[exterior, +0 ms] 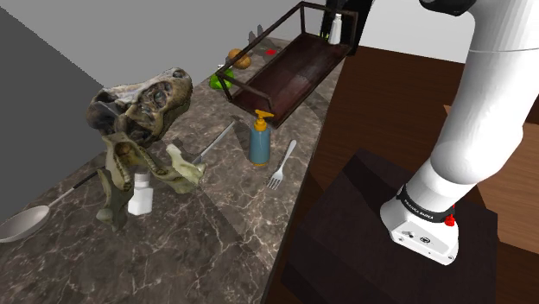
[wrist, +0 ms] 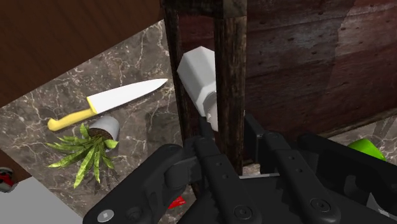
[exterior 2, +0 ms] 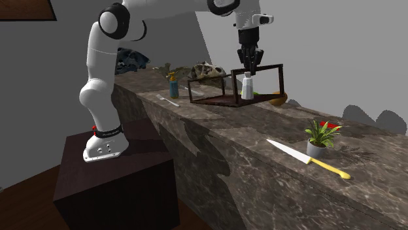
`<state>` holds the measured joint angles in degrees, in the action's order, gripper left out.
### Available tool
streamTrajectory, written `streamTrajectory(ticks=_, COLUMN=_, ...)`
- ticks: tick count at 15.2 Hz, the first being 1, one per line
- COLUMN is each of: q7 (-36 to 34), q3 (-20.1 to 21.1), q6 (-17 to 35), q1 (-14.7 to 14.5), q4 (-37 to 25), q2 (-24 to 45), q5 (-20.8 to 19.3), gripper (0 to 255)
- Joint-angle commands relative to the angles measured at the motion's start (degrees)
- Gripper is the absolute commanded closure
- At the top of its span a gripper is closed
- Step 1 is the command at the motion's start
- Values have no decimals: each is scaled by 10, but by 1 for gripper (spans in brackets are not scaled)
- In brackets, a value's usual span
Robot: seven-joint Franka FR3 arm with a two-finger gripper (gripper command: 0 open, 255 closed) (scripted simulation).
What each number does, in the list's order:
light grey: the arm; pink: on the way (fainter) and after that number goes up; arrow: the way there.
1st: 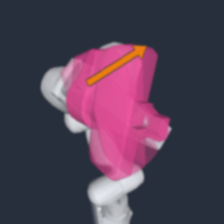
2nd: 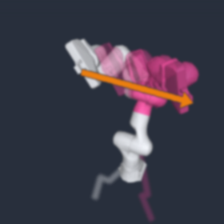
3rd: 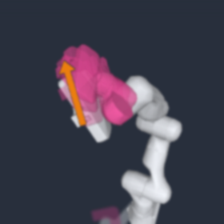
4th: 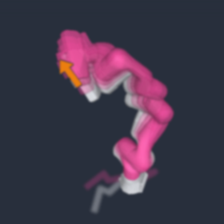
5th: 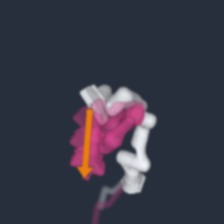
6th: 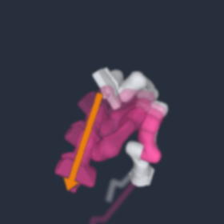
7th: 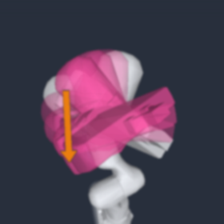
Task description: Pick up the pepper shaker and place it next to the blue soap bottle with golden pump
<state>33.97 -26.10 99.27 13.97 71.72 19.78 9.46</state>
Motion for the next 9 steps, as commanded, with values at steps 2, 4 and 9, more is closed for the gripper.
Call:
streamTrajectory(ticks=2, q7=1, q3=-1, q6=-29, q1=8, q4=-40, q2=10, q5=5, gripper=255)
streamTrajectory(ticks=4, q7=1, q3=0, q6=-49, q1=13, q4=-68, q2=19, q5=9, gripper=255)
streamTrajectory(ticks=9, q7=-50, q3=6, q6=-14, q1=-49, q4=44, q2=-66, q5=-38, gripper=255)
